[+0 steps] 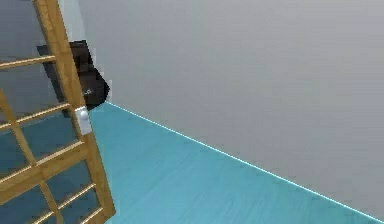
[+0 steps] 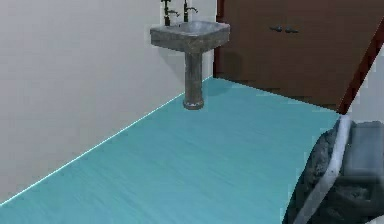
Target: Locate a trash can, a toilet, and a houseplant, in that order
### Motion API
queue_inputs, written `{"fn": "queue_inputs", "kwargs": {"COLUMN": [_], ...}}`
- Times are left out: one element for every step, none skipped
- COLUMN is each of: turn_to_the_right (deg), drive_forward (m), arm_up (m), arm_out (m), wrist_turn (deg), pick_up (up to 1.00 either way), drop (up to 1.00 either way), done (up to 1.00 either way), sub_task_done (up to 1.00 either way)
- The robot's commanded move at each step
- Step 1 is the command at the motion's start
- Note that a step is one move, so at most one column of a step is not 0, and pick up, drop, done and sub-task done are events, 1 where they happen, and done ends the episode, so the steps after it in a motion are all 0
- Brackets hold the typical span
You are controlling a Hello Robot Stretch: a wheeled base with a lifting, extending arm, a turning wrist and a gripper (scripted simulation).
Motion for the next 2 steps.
{"fn": "queue_inputs", "kwargs": {"turn_to_the_right": [0.0,-33.0], "drive_forward": [0.95,0.00], "arm_up": [0.00,0.00], "arm_out": [0.00,0.00], "wrist_turn": [0.0,0.0], "pick_up": [0.00,0.00], "drop": [0.00,0.00], "done": [0.00,0.00], "sub_task_done": [0.00,0.00]}}
